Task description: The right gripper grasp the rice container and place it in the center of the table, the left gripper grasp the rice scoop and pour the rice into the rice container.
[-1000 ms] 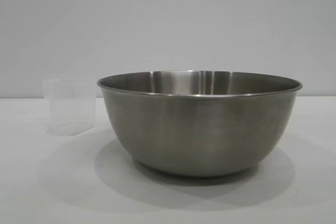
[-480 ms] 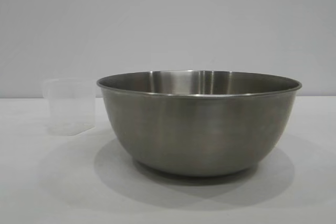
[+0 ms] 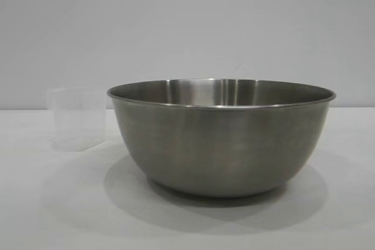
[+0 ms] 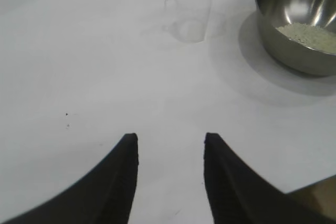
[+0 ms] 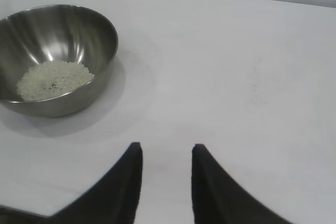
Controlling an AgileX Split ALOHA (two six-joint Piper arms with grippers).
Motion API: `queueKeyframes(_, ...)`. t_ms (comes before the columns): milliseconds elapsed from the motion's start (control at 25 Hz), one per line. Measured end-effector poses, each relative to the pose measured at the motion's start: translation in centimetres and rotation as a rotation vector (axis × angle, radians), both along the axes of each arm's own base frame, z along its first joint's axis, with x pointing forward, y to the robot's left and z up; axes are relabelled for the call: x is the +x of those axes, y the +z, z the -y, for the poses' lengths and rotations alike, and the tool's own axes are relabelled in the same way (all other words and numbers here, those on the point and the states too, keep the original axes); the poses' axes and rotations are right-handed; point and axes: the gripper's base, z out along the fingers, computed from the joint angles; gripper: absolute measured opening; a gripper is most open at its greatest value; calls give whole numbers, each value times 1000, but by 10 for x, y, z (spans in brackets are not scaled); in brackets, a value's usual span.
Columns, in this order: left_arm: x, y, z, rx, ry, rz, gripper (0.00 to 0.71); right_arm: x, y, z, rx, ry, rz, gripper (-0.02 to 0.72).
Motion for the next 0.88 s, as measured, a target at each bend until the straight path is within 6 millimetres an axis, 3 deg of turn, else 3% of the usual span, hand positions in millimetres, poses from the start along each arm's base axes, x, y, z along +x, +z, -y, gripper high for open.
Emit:
queueKeyframes(200, 0, 0, 1, 0, 127, 0, 237, 0, 0, -1, 0, -84, 0, 237)
queueKeyframes(880, 0, 0, 1, 0, 137, -1, 237, 0, 0, -1, 0, -83, 0, 237)
